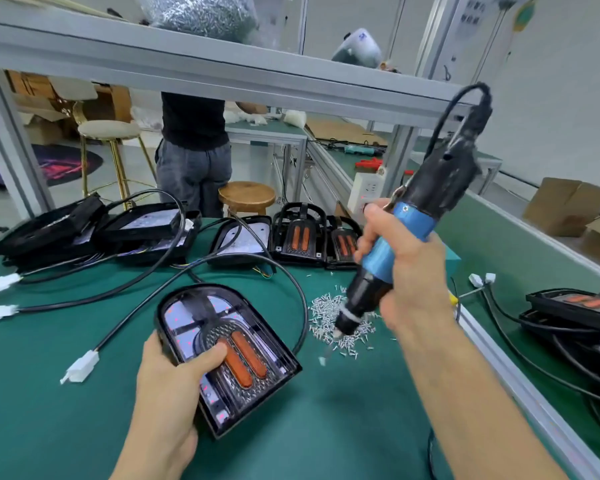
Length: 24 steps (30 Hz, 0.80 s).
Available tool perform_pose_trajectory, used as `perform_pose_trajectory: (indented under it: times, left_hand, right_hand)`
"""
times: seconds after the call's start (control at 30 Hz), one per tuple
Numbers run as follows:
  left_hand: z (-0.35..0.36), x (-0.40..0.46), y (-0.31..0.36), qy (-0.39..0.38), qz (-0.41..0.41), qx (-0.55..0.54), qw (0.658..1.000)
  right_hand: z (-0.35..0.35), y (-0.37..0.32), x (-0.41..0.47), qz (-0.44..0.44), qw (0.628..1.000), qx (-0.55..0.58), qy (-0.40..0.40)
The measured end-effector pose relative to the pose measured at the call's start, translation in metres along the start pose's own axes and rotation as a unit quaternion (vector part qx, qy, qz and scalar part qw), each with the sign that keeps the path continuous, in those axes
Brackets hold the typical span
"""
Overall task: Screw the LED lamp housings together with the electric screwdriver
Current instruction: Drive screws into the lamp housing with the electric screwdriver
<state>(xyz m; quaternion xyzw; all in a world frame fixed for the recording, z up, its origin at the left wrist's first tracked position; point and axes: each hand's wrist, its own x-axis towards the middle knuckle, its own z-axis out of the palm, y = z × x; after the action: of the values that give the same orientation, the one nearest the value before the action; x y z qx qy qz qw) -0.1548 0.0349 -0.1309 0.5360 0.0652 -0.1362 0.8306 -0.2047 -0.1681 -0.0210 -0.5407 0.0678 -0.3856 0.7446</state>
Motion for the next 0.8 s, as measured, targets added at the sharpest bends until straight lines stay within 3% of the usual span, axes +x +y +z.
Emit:
perform_pose_trajectory:
  times: [0.13, 0.33, 0.53, 0.8]
  left_hand:
    - [-0.002, -0.001, 0.004, -0.037, 0.053, -0.008, 0.998]
    - [-0.002, -0.002, 0.009, -0.073, 0.048, -0.022, 0.996]
    - [0.002, 0.000, 0.010, -0.087, 0.059, -0.022, 0.994]
    - [0.000, 0.003, 0.009, -0.086, 0.061, -0.016, 0.994]
  right_hand:
    - [-0.039, -0.004, 0.012, 0.104, 0.981, -0.163, 0.014]
    - [-0.099, 0.022, 0.014, 0.211, 0.917, -0.337, 0.025]
    - [-0.132, 0.036, 0.022, 0.251, 0.840, -0.481, 0.001]
    - [-0.155, 0.036, 0.012, 0.220, 0.800, -0.557, 0.036]
